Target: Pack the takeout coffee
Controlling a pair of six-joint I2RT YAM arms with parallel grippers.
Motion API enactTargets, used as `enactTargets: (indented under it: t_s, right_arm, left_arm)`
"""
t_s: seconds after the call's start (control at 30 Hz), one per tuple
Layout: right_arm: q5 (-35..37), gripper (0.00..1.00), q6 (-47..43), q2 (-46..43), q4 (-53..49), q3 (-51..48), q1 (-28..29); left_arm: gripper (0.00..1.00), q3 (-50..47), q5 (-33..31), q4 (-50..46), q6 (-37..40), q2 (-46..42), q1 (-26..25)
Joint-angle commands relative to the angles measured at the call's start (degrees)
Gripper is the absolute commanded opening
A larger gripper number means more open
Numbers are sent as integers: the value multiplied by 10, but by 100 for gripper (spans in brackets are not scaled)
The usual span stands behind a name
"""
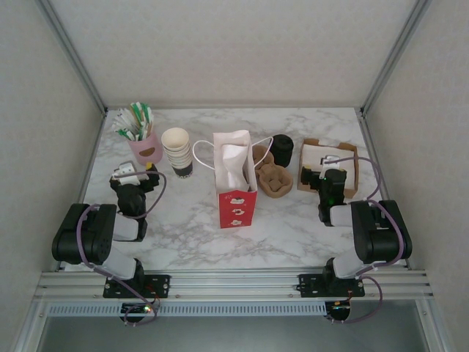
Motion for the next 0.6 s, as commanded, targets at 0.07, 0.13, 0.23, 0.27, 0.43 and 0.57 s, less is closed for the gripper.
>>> enactTargets:
  t_s: [0.07, 0.13, 0.23, 0.27, 0.43, 0.57]
  right_arm:
    - [-3, 99, 8, 4, -9, 4, 0]
    - [-2, 99, 8, 4, -9, 4, 1]
    - [-2, 99, 8, 4, -9, 3, 1]
    - [-3, 99, 8, 4, -9, 4, 1]
    - [-2, 99, 8, 4, -10, 5, 1]
    - [-4, 99, 8, 4, -11, 5, 1]
  left_arm:
    - [100, 7, 11, 4, -7, 2, 6]
    - [100, 8, 10, 5, -7, 3, 6]
    - [100, 8, 10, 5, -7, 3, 6]
    - [100, 8, 11, 4, -7, 2, 6]
    - [100, 8, 11, 4, -7, 2, 6]
    - [100, 8, 11, 4, -7, 2, 6]
